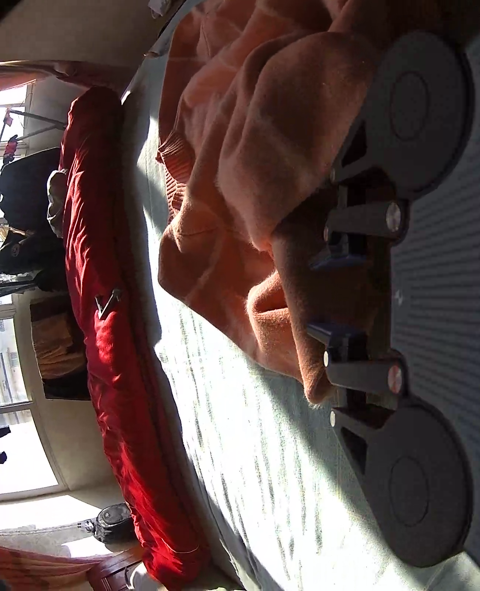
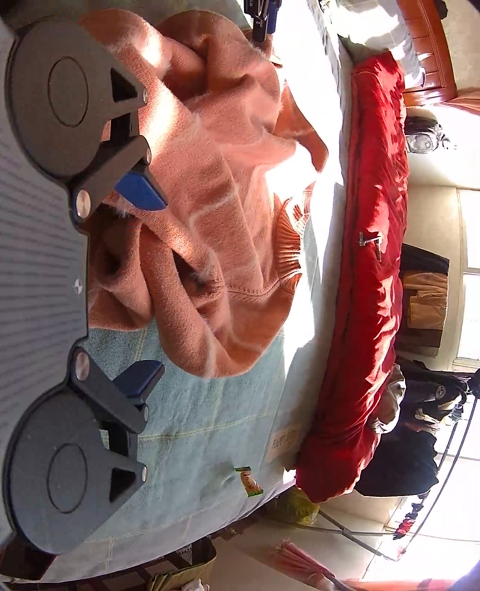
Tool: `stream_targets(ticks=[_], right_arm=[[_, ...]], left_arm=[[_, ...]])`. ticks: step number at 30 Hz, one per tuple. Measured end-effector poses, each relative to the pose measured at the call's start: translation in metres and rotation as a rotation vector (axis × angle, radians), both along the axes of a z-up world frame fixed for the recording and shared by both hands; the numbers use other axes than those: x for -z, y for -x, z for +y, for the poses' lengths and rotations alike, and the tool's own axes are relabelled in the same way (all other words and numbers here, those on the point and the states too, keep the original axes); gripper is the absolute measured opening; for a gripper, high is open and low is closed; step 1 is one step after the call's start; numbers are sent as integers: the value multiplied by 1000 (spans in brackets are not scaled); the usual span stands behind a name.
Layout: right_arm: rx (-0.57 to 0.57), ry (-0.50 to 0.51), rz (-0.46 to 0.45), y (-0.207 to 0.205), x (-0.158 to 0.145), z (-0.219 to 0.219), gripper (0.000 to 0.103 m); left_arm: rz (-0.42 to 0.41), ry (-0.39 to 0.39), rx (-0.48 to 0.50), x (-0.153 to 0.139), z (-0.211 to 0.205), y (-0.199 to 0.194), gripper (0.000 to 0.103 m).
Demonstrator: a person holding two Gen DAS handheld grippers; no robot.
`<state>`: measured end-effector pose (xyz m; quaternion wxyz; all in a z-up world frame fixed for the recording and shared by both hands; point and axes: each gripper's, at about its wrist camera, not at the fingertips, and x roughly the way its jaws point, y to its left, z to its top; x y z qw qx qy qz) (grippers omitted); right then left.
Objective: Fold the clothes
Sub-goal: 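Open the right gripper to release the sweater onto the bed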
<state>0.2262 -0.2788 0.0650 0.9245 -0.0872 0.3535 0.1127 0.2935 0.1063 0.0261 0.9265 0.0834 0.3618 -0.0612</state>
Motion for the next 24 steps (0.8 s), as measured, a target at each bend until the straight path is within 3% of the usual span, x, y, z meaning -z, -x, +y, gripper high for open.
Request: stream_targets(ticks=[6,13,16,24], right_arm=[[-148,-20,6,-2,-1,54,96],[-168,-25,208,-23,56,79,96],[-147,-64,275,-27,68,74,103],[-180,-48,334,-26,84,80,103]], left_arm=[[21,61,-21,6,9,4,32],[17,85,-47,8,31,20,33],[17,110,-60,12,42,25,33],[50,318,-110,27,66,15,35]])
